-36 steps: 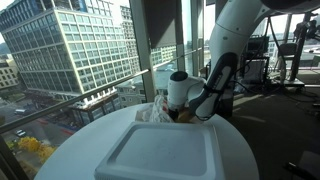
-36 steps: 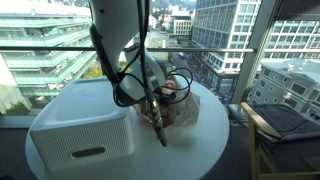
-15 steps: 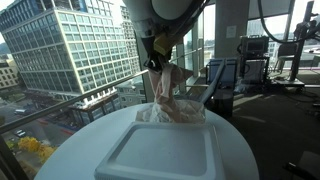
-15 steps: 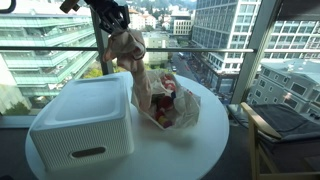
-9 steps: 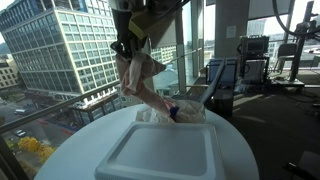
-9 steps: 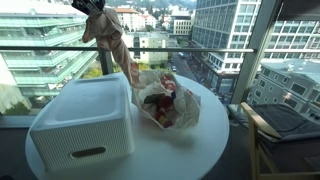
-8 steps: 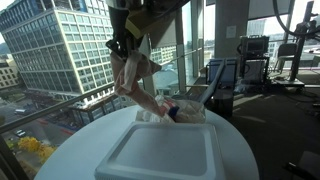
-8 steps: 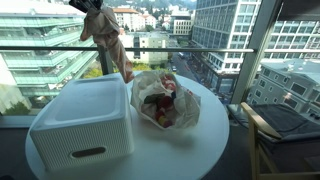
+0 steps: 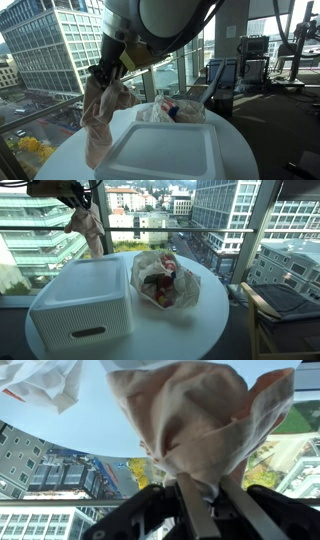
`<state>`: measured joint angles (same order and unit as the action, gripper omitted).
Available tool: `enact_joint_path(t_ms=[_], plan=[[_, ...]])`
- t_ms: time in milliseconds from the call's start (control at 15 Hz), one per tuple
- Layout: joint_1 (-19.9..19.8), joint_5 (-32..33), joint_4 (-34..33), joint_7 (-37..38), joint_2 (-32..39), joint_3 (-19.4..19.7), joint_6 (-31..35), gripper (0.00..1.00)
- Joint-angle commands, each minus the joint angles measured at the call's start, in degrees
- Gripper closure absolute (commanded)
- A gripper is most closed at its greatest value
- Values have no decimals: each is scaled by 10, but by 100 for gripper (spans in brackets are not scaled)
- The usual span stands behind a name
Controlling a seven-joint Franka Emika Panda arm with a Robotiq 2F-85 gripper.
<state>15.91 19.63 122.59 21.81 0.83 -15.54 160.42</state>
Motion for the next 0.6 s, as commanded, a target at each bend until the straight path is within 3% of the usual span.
enact_joint_path(t_ms=[0,200,333,533], plan=[[5,-151,14,-140,54,-16,22,89],[4,-142,17,-157,79,-4,-8,90],[12,-101,14,-138,84,17,-34,55],[18,-33,-1,-107,70,44,-134,34]])
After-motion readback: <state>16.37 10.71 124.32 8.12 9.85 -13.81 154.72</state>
